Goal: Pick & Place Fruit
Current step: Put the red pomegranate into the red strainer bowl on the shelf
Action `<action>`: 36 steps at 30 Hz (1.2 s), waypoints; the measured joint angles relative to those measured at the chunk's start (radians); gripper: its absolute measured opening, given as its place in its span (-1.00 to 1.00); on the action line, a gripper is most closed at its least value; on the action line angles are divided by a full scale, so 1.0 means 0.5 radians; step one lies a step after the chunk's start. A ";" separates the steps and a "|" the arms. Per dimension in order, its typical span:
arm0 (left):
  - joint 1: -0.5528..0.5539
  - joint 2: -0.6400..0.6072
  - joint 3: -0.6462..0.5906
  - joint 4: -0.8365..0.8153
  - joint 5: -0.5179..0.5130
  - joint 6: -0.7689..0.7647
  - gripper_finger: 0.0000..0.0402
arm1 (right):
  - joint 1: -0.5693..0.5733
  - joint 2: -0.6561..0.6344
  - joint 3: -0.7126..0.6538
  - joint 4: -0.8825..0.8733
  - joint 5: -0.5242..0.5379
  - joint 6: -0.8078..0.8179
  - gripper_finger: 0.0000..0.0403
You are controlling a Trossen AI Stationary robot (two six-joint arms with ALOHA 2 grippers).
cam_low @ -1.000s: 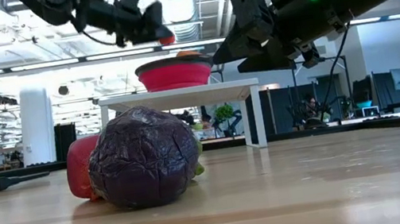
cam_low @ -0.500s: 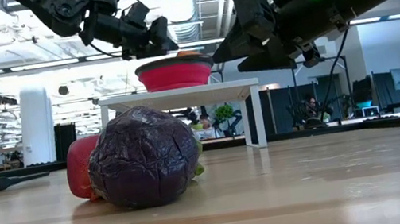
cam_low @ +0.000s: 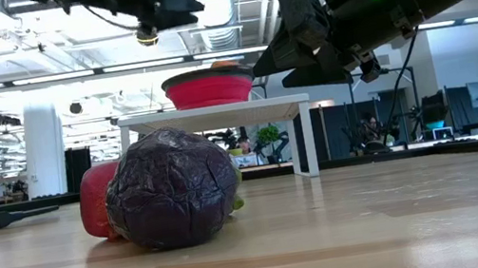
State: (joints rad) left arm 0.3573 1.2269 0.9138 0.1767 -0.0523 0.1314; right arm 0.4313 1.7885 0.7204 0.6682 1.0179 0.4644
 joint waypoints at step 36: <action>-1.684 0.618 -0.966 0.814 -0.198 -0.054 0.44 | -0.031 0.000 0.000 0.042 -0.094 0.112 0.36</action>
State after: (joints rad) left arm -0.4847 1.5358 0.4309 0.5836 -0.1514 0.1042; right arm 0.4156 1.7885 0.7204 0.6894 0.9708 0.5206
